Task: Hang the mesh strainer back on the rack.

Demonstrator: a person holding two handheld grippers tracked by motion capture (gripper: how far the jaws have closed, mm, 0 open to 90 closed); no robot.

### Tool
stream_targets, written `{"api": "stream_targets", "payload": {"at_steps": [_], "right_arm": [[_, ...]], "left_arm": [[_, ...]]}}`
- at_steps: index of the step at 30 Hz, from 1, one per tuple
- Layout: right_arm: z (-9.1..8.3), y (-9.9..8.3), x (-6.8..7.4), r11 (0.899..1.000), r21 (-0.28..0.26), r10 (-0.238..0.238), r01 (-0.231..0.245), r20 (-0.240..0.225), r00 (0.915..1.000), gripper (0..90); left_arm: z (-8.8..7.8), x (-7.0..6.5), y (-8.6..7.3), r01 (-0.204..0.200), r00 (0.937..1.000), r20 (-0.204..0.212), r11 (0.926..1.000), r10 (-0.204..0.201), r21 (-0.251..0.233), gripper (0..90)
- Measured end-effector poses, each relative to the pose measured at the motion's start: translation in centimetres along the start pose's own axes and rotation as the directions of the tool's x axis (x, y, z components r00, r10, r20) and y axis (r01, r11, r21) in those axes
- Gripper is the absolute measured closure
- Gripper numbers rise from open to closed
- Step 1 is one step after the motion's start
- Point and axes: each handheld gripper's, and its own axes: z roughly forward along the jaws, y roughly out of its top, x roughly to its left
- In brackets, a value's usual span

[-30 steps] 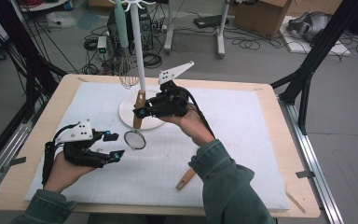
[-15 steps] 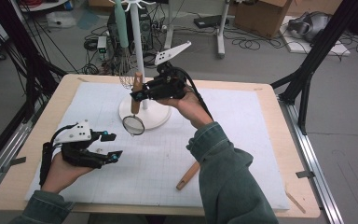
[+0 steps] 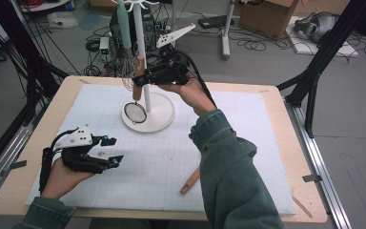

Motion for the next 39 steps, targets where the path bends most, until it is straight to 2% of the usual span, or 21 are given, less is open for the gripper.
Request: {"api": "stream_targets", "payload": {"at_steps": [10, 22, 31, 39], "right_arm": [[0.1, 2.3, -0.5, 0.999, 0.019, -0.031, 0.031, 0.009, 0.9995, 72.6], [0.1, 4.6, -1.4, 0.998, 0.044, -0.035, 0.034, 0.024, 0.9991, 72.6], [0.0, 6.3, -2.5, 0.998, 0.053, -0.042, 0.039, 0.055, 0.9976, 72.6], [-0.3, 8.1, -3.1, 0.998, 0.053, -0.048, 0.043, 0.095, 0.9943, 72.6]], "left_arm": [[-0.7, 0.4, -0.7, 0.011, 0.9996, -0.026, 0.9999, -0.011, -0.009, 34.0], [-1.2, 0.6, -1.7, 0.026, 0.9983, -0.052, 0.9994, -0.027, -0.022, 33.5], [-1.5, 0.9, -2.0, 0.026, 0.9972, -0.069, 0.9995, -0.027, -0.015, 33.4], [-1.6, 0.9, -2.1, 0.026, 0.9975, -0.065, 0.9996, -0.027, -0.013, 33.3]]}}
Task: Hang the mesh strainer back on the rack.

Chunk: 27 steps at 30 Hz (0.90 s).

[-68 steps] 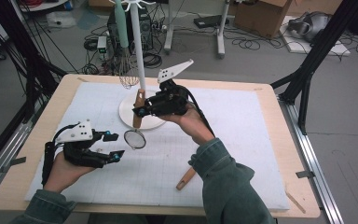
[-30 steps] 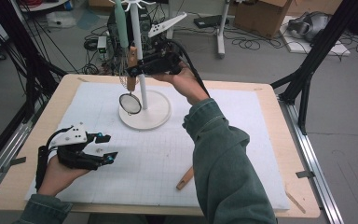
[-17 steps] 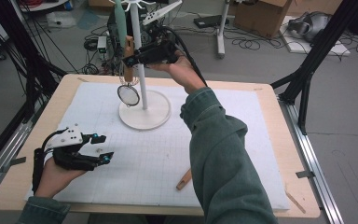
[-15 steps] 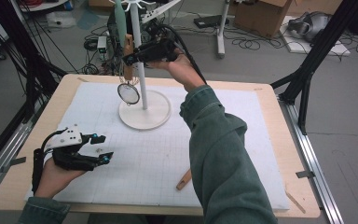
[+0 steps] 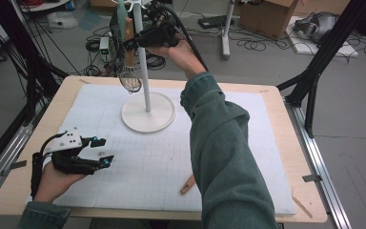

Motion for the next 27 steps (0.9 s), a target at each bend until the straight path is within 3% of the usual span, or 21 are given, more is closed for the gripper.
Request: {"api": "stream_targets", "payload": {"at_steps": [8, 27], "right_arm": [[-0.2, 1.3, -0.4, 1.000, 0.002, 0.018, -0.018, 0.033, 0.9993, 72.6], [0.0, 1.4, -1.5, 0.999, -0.003, 0.041, -0.041, 0.070, 0.9967, 72.5]], "left_arm": [[-0.2, 0.1, -0.1, 0.004, 1.0000, -0.002, 1.0000, -0.004, -0.004, 33.3], [-0.2, 0.1, -0.1, 0.003, 1.0000, 0.000, 1.0000, -0.003, -0.005, 33.3]]}}
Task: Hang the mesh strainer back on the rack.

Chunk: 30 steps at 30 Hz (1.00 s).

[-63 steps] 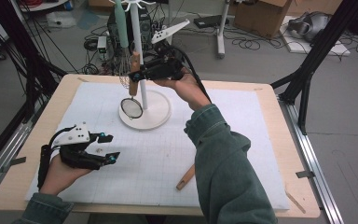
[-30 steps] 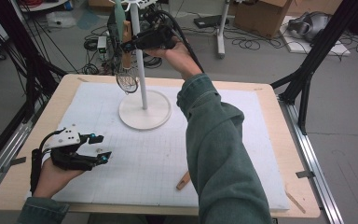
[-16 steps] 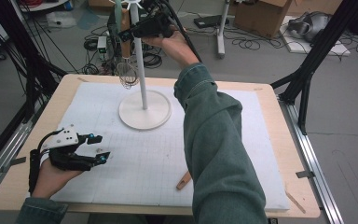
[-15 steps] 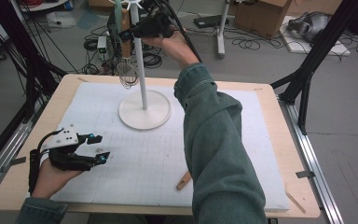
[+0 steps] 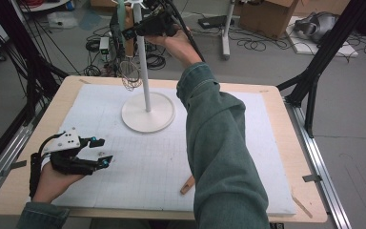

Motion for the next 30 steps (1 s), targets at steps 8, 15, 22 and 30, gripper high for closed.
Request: {"api": "stream_targets", "payload": {"at_steps": [8, 15, 22, 30], "right_arm": [[0.0, -0.2, -0.4, 1.000, -0.002, 0.011, -0.011, 0.010, 0.9999, 72.2], [-0.2, -0.6, -0.6, 1.000, -0.018, 0.018, -0.017, 0.025, 0.9995, 71.2], [-0.4, -0.8, -0.7, 0.999, -0.023, 0.026, -0.025, 0.033, 0.9991, 71.0], [-0.8, -1.1, -0.9, 0.998, -0.042, 0.037, -0.035, 0.050, 0.9981, 69.1]], "left_arm": [[0.0, 0.0, 0.0, 0.002, 1.0000, 0.001, 1.0000, -0.002, 0.000, 33.3], [-0.1, 0.0, 0.0, -0.001, 1.0000, 0.001, 1.0000, 0.001, 0.001, 33.3], [-0.1, 0.0, 0.0, 0.000, 1.0000, 0.001, 1.0000, 0.000, 0.001, 33.3], [-0.2, 0.1, -0.2, 0.005, 1.0000, -0.003, 1.0000, -0.005, 0.003, 33.3]]}}
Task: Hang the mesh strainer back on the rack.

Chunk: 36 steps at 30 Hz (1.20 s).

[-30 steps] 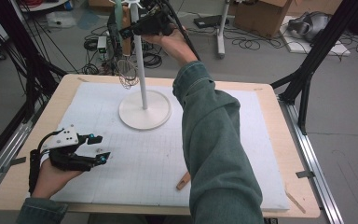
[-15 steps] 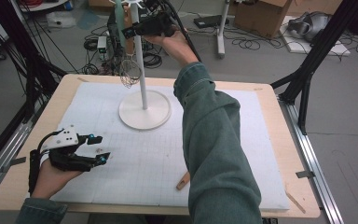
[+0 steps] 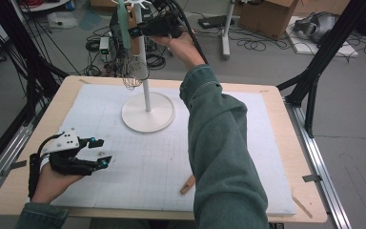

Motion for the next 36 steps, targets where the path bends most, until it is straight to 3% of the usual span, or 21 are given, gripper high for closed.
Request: {"api": "stream_targets", "payload": {"at_steps": [12, 21, 29, 36], "right_arm": [[-0.8, -0.2, 0.3, 1.000, -0.021, -0.002, 0.002, 0.005, 1.0000, 62.5], [-3.2, -1.2, 0.3, 0.998, -0.062, 0.012, -0.012, 0.015, 0.9998, 59.2], [-5.3, -1.7, 0.0, 0.996, -0.093, 0.003, -0.007, -0.043, 0.9991, 87.5], [-6.5, -1.8, -0.2, 0.993, -0.114, 0.010, -0.018, -0.071, 0.9974, 89.4]], "left_arm": [[0.0, -0.1, 0.0, -0.002, 1.0000, -0.001, 1.0000, 0.002, 0.000, 33.3], [-0.2, 0.0, -0.1, 0.003, 1.0000, -0.002, 1.0000, -0.003, -0.004, 33.2], [-0.1, 0.1, -0.3, 0.009, 1.0000, 0.001, 1.0000, -0.009, 0.002, 33.0], [-0.1, 0.0, -0.2, 0.007, 1.0000, -0.002, 1.0000, -0.007, 0.000, 33.1]]}}
